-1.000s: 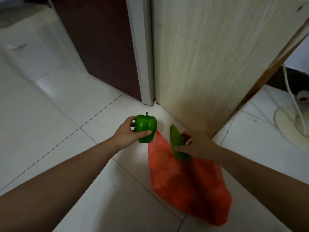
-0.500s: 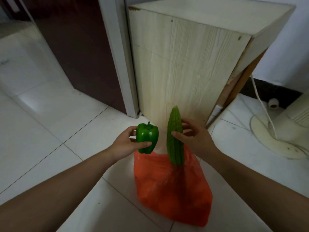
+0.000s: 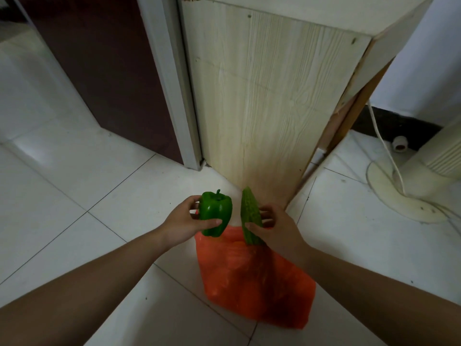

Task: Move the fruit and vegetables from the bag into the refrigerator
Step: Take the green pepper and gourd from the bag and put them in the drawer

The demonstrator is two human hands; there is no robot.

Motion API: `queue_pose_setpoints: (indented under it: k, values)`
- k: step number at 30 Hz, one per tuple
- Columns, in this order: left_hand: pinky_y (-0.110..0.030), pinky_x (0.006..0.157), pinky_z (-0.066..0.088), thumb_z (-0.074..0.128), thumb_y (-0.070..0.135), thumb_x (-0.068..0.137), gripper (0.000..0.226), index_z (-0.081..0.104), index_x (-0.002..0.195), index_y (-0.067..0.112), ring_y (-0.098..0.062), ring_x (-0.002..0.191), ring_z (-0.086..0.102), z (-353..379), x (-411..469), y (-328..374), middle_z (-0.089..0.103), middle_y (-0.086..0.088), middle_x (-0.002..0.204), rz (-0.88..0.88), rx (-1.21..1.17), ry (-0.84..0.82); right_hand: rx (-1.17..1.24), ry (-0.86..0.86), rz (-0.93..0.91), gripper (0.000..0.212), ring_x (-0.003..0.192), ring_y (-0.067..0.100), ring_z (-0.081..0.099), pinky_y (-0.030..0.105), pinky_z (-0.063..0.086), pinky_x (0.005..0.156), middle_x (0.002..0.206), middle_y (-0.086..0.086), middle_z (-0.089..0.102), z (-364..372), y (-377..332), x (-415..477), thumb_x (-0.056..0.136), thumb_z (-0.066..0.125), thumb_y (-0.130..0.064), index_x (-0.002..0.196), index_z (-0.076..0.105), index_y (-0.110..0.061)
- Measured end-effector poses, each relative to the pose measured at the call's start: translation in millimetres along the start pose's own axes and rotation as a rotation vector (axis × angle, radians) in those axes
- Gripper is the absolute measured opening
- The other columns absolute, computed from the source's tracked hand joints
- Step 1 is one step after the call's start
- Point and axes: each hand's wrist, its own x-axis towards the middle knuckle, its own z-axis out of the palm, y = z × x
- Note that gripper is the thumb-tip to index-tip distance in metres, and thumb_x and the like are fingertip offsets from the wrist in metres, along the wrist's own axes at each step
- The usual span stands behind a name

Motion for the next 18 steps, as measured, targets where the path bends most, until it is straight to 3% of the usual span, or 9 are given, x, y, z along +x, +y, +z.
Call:
queue_pose_setpoints:
  k: [4,8,13,15,18]
  values:
    - [-0.016,0.069,0.052,0.081,0.023,0.068,0.066,0.047,0.125,0.025,-0.016,0.106,0.058,3,-2,-6,0.055,0.002,0.118,-0.009,0.01,-0.03,-0.042,-0.082,-0.003,0.049,0.084,-0.003,0.057,0.004,0.043,0.06,0.104,-0.011,0.06,3,3,6,0.072,0.079,-0.033,0.114,0.057,-0.021]
    - [-0.013,0.064,0.052,0.081,0.021,0.068,0.064,0.047,0.123,0.026,-0.016,0.103,0.059,0,-6,-6,0.054,0.001,0.118,-0.017,0.006,-0.022,-0.039,-0.18,0.0,0.055,0.09,0.003,0.06,0.008,0.047,0.066,0.116,-0.003,0.062,-2,0,15,0.071,0.08,-0.028,0.12,0.058,-0.016]
    - [-0.012,0.063,0.052,0.082,0.021,0.067,0.069,0.045,0.126,0.026,-0.01,0.102,0.056,-9,-2,14,0.052,0.007,0.118,0.111,0.059,0.045,0.202,0.02,-0.092,0.048,0.096,0.012,0.063,0.019,0.053,0.072,0.108,-0.003,0.064,-30,-45,32,0.073,0.079,-0.021,0.117,0.06,-0.017]
    - [-0.013,0.065,0.052,0.081,0.021,0.067,0.071,0.045,0.129,0.025,-0.008,0.103,0.056,-11,1,27,0.053,0.006,0.12,0.148,0.017,0.081,0.304,0.057,-0.17,0.04,0.092,0.012,0.065,0.017,0.054,0.069,0.102,-0.004,0.066,-39,-63,36,0.072,0.079,-0.014,0.108,0.062,-0.022]
    - [-0.013,0.066,0.053,0.08,0.021,0.068,0.071,0.045,0.13,0.024,-0.01,0.104,0.057,-14,2,43,0.054,0.005,0.121,0.181,-0.061,0.103,0.403,0.054,-0.247,0.04,0.092,0.016,0.067,0.028,0.056,0.077,0.099,-0.001,0.067,-44,-77,37,0.072,0.078,-0.011,0.101,0.062,-0.033]
